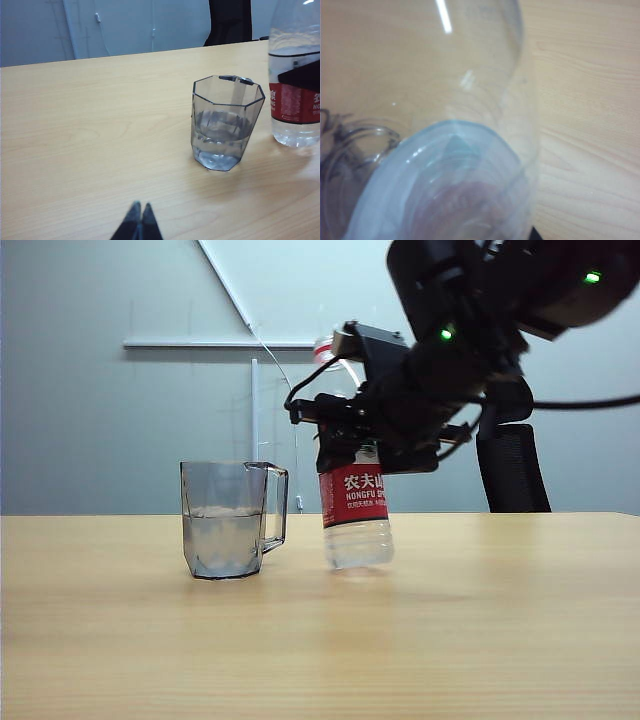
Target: Pick up the mineral water bottle on the table and pour water into the mug until it's half full.
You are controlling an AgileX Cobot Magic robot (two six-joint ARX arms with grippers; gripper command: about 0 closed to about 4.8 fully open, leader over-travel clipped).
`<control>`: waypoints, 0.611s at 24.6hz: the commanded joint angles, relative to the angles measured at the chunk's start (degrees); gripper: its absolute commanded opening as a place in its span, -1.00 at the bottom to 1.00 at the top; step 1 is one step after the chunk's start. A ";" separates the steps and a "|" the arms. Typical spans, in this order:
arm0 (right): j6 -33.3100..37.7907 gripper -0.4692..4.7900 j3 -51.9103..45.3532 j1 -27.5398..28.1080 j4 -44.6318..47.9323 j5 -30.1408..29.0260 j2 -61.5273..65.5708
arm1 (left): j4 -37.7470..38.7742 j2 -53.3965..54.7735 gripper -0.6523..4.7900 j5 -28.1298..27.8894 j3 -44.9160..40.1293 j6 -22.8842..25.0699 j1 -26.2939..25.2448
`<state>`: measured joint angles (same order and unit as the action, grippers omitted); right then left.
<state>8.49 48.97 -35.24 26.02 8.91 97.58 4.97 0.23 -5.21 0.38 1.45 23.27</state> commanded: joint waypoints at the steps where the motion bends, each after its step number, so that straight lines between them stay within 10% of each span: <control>1: 3.63 0.08 -4.07 -0.09 6.01 -0.24 -0.02 | -0.76 0.09 -0.77 0.07 0.13 -0.17 0.00; 15: 3.82 1.00 -7.67 -0.39 9.29 -1.77 -0.04 | -0.76 0.11 -0.77 0.07 0.13 -0.17 0.00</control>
<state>12.25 41.01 -35.55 34.17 7.27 98.00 4.97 0.25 -5.21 0.38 1.45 23.27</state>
